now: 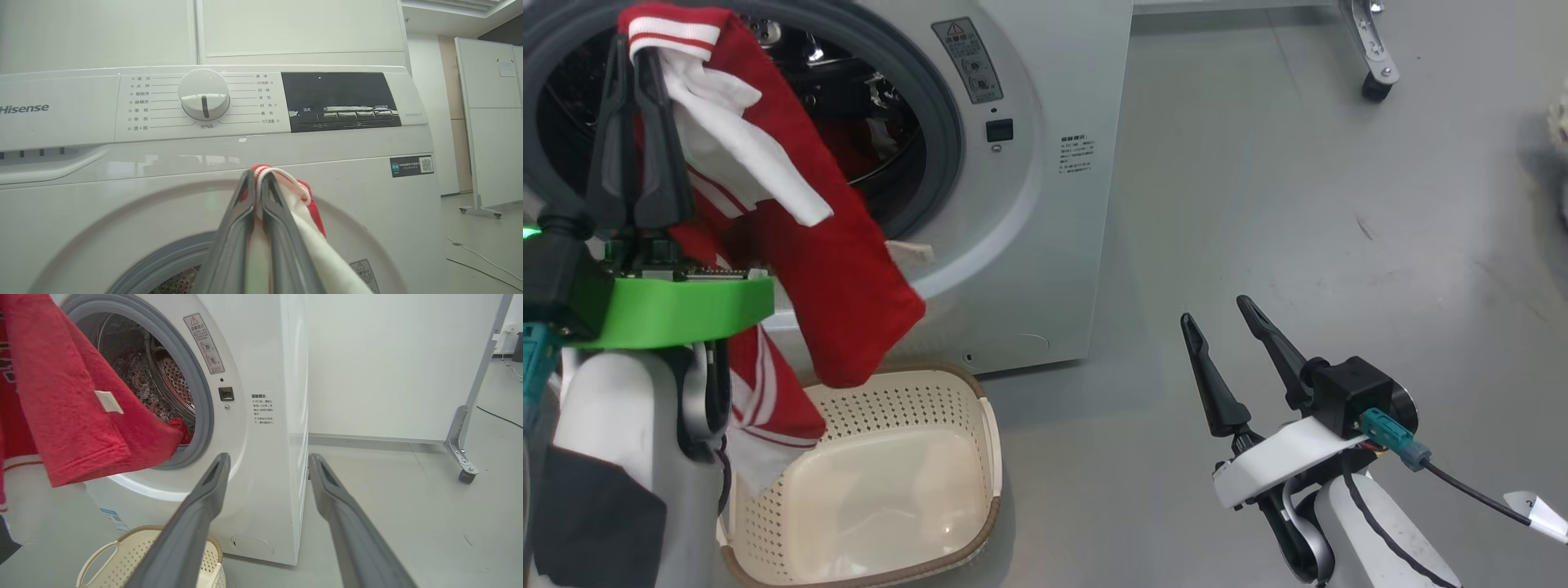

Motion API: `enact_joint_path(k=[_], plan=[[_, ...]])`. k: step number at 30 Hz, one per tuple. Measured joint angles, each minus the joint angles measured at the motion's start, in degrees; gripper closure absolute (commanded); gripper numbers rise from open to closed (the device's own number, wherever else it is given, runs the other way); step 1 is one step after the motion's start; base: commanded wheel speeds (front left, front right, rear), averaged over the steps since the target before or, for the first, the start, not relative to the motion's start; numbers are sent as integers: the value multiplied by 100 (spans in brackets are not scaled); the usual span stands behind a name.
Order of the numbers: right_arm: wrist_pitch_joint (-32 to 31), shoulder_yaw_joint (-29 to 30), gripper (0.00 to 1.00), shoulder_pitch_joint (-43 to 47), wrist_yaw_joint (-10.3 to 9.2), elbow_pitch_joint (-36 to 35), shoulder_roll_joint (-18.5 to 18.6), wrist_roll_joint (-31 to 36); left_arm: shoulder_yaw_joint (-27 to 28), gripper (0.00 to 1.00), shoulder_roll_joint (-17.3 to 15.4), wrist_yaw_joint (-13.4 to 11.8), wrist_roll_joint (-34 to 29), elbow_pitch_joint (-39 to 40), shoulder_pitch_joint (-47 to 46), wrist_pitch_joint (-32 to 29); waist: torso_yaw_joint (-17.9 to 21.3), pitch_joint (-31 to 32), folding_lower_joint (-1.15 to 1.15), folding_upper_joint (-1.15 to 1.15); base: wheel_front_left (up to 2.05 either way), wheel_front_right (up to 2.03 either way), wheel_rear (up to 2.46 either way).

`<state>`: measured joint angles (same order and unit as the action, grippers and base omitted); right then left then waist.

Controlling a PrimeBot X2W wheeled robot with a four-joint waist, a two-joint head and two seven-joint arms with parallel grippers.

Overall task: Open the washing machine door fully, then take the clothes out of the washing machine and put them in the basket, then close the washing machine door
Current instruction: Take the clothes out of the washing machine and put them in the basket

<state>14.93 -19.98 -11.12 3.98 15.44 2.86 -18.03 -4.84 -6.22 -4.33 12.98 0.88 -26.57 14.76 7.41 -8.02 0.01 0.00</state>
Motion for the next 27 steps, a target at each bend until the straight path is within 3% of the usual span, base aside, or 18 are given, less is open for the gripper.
enact_joint_path(k=[14, 27], plan=[[0, 27, 0, 226, 0, -5, -1, 2, -93, 100, 120, -100, -5, 425, 1301, -124, -24, 283, 0, 0, 0, 0, 0], [0, -103, 0, 215, 45, -321, -1, 45, -164, 100, 213, -144, 197, -170, 2349, -419, 32, -113, 0, 0, 0, 0, 0]])
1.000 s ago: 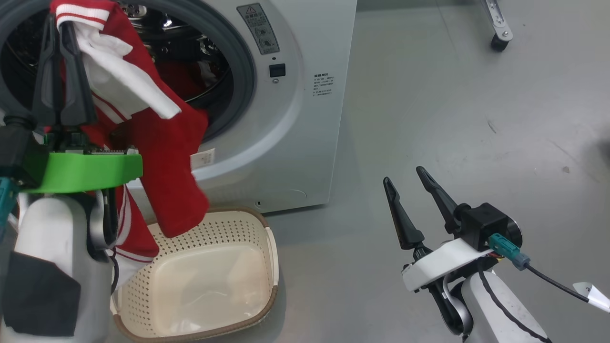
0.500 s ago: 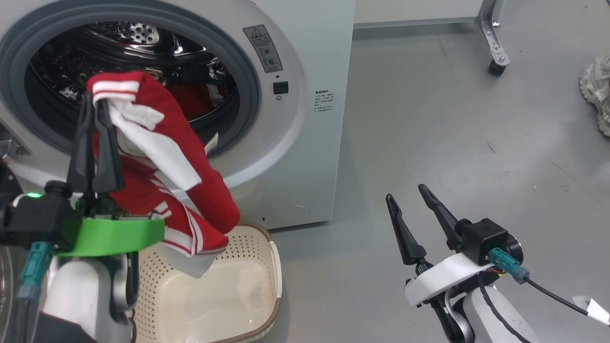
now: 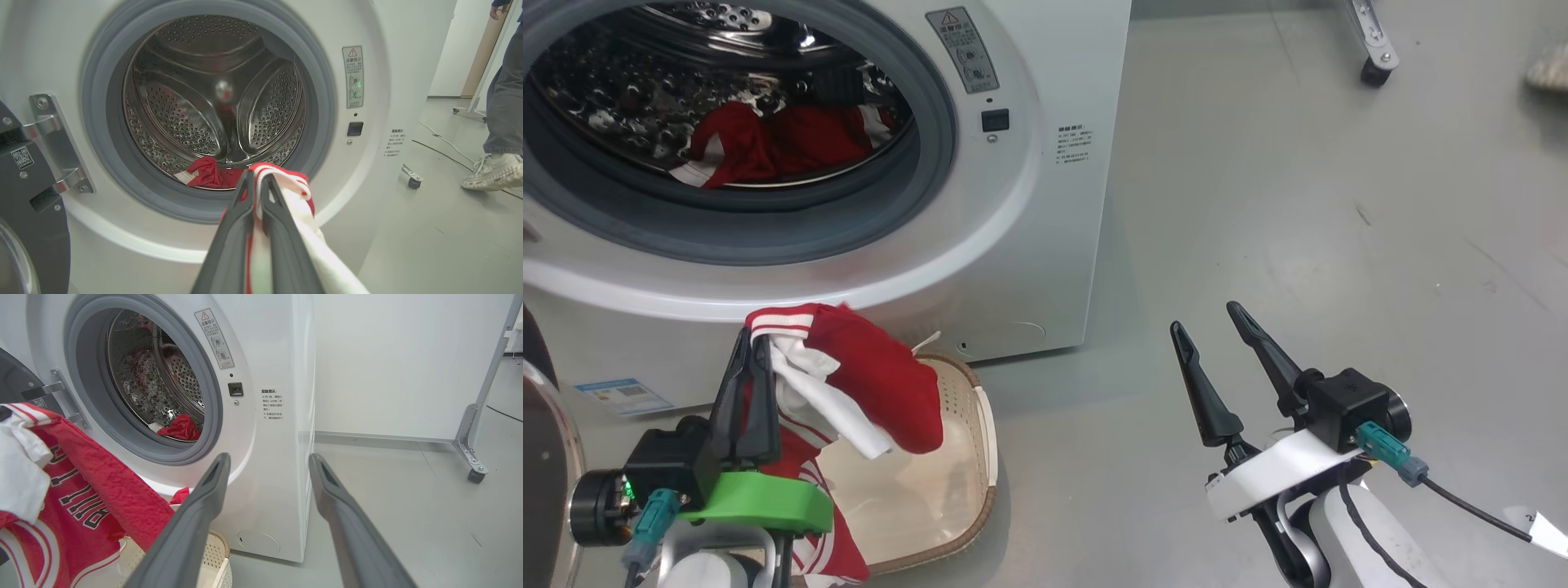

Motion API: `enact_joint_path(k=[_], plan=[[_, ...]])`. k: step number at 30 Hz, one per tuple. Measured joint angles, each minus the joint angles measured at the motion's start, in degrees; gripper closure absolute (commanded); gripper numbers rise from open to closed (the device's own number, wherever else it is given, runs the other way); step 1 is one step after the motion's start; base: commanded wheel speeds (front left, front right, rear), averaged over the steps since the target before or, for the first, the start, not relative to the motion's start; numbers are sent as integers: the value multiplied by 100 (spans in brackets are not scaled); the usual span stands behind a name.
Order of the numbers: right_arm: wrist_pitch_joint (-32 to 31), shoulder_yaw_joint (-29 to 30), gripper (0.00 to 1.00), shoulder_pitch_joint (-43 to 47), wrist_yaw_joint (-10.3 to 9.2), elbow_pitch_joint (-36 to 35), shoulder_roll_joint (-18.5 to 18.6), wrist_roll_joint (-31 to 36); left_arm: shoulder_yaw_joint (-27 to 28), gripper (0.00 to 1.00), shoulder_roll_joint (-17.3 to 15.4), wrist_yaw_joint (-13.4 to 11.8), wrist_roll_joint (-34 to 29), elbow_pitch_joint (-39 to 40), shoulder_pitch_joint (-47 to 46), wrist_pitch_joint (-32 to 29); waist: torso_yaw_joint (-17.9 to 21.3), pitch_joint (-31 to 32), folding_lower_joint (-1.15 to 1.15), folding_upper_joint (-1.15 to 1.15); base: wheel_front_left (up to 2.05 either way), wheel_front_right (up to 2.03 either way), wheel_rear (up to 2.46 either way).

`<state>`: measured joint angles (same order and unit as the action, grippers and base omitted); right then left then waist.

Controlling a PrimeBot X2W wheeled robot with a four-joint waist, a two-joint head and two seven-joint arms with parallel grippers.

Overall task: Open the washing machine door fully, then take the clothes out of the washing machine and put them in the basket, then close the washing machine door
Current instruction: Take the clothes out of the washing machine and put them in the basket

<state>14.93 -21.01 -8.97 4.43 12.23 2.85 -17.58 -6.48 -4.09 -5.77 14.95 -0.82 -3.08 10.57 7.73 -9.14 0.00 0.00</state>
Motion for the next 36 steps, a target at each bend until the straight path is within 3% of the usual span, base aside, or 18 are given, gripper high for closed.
enact_joint_path(k=[18, 36], plan=[[0, 63, 0, -553, -51, -536, 0, 3, 291, 100, -11, 0, 158, -1235, -558, 67, 308, -1223, 0, 0, 0, 0, 0], [1, 60, 0, -1300, -219, -1156, -1, -389, 889, 100, -413, -11, 569, -2885, -1896, -164, 916, -2747, -1, 0, 0, 0, 0]])
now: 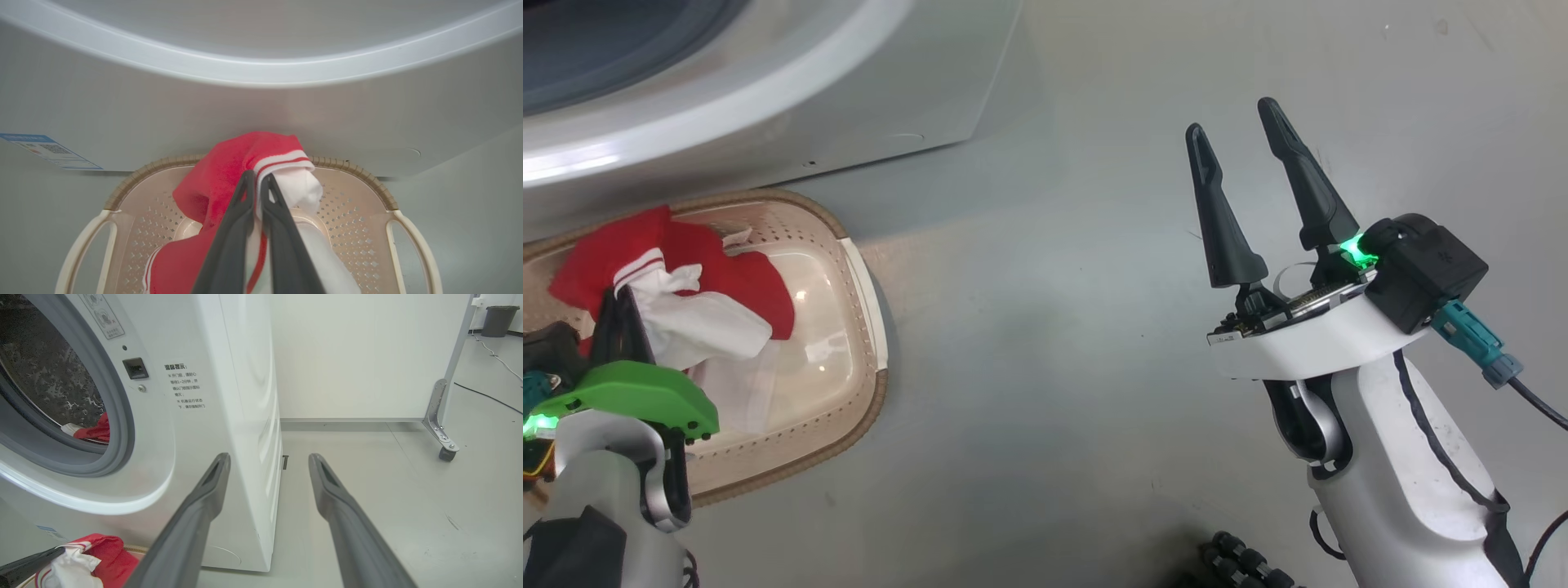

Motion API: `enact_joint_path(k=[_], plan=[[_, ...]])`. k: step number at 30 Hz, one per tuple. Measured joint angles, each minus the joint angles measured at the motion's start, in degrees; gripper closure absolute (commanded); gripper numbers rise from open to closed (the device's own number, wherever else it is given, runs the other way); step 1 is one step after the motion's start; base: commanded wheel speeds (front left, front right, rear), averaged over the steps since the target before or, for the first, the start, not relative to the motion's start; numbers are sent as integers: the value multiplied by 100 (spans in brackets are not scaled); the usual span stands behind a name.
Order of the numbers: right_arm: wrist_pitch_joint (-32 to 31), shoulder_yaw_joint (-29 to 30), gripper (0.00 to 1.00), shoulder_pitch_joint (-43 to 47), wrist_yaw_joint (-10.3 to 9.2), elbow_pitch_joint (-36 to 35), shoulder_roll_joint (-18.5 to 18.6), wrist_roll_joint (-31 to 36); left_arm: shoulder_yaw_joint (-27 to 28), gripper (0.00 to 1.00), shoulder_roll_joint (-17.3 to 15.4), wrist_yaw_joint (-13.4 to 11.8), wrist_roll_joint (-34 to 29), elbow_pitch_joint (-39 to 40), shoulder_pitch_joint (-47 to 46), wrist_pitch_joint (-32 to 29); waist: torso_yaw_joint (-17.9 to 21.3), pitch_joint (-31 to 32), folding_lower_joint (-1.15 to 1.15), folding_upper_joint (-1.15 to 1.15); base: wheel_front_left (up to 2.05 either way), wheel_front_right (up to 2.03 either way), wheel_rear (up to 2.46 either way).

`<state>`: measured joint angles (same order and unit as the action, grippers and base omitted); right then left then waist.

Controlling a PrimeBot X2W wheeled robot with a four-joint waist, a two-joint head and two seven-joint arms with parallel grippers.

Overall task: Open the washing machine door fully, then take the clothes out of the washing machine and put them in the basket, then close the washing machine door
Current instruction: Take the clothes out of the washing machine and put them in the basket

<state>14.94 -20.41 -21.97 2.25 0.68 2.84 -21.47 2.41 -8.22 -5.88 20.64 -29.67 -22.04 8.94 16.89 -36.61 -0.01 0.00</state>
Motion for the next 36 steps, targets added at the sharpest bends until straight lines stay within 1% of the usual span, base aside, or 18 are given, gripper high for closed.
enact_joint_path(k=[4, 8, 9, 14, 17, 18, 19, 20, 21, 22, 26, 36], plan=[[0, 3, 0, -88, -40, -15, 0, -20, 33, 100, 2, 48, 137, -460, -59, -131, 118, -254, 0, 0, 0, 0, 0], [0, 4, 0, -112, -56, -13, -1, -22, 32, 100, -11, 115, 144, -727, -207, -132, 216, -414, 0, 0, 0, 0, 0], [0, 4, 0, -113, -86, -12, -1, -23, 34, 100, -13, 115, 144, -784, -266, -137, 234, -443, 0, 0, 0, 0, 0], [0, 4, 0, -151, -90, 14, -2, -29, 35, 100, -18, 174, 153, -1078, -428, -129, 265, -504, 0, 0, 0, 0, 0], [0, 51, 0, -164, -91, 65, -3, -27, -3, 100, -12, 260, 153, -1277, -499, -112, 244, -467, 0, 0, 0, 0, 0], [0, 60, 0, -164, -91, 85, -2, -26, -7, 94, 0, 299, 167, -1330, -519, -112, 234, -448, 0, 0, 0, 0, 0], [0, 62, 0, -164, -90, 112, -3, -20, -12, 81, 20, 325, 212, -1393, -539, -112, 223, -425, 0, 0, 0, 0, 0], [0, 63, 0, -164, -90, 138, -3, -15, -26, 55, 37, 335, 226, -1452, -557, -112, 213, -400, 0, 0, 0, 0, 0], [0, 70, 0, -164, -90, 163, -3, -5, -40, 12, 53, 346, 231, -1494, -569, -110, 201, -373, 0, 0, 0, 0, 0], [0, 83, 0, -164, -90, 182, -3, 0, -52, 0, 79, 380, 232, -1543, -590, -105, 187, -343, 0, 0, 0, 0, 0], [0, 108, 0, -164, -88, 263, -3, 43, -66, 0, 156, 467, 275, -1657, -651, -24, 136, -205, 0, 0, 0, 0, 0], [0, 376, 0, -82, -79, 549, -2, 313, -412, 0, 337, 595, 85, -1716, -680, 374, -87, 266, 1, 0, 0, 0, 0]])
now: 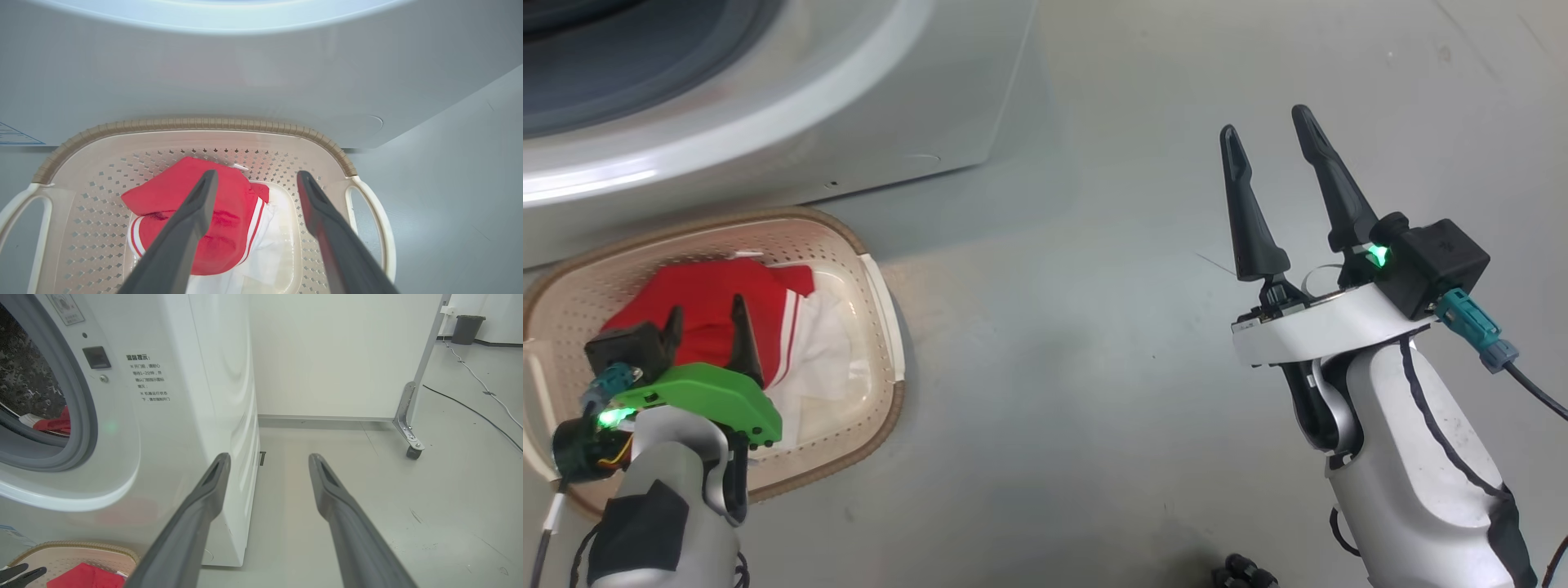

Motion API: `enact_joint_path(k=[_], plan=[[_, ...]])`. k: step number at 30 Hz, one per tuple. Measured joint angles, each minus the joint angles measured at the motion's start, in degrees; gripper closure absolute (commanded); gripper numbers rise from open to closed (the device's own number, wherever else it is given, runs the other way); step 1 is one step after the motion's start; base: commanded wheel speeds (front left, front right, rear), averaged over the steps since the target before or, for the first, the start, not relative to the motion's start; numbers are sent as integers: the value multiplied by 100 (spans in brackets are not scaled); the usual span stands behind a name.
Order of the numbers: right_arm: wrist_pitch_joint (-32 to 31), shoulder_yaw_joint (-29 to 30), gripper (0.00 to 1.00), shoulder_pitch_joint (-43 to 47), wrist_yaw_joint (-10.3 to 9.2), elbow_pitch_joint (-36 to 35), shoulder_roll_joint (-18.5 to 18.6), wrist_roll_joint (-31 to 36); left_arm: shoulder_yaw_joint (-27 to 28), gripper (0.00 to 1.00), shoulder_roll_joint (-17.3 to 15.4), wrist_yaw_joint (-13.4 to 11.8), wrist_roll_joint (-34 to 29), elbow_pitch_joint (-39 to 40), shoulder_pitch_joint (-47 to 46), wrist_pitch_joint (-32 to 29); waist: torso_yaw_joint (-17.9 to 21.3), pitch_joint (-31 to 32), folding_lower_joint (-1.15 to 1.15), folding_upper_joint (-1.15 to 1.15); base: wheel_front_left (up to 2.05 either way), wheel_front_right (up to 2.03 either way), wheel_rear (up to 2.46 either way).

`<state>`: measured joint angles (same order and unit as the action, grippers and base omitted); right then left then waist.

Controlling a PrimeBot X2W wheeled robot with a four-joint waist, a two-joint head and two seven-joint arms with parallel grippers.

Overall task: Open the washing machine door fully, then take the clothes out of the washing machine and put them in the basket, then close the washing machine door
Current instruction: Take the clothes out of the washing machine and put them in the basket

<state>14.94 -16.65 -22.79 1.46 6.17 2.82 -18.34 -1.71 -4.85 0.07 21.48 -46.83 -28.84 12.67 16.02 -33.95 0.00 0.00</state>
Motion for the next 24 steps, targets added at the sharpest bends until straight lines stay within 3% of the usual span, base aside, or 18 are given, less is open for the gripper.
enact_joint_path(k=[10, 24], plan=[[0, 138, 0, 317, 102, 359, 9, 131, -400, 0, 103, 119, -372, 405, 10, 158, -354, 613, 0, 0, 0, 0, 0], [0, 322, 0, 861, 199, 706, 23, 137, -597, 0, 175, 68, -773, 1477, 388, 177, -864, 1597, 0, 0, 0, 0, 0]])
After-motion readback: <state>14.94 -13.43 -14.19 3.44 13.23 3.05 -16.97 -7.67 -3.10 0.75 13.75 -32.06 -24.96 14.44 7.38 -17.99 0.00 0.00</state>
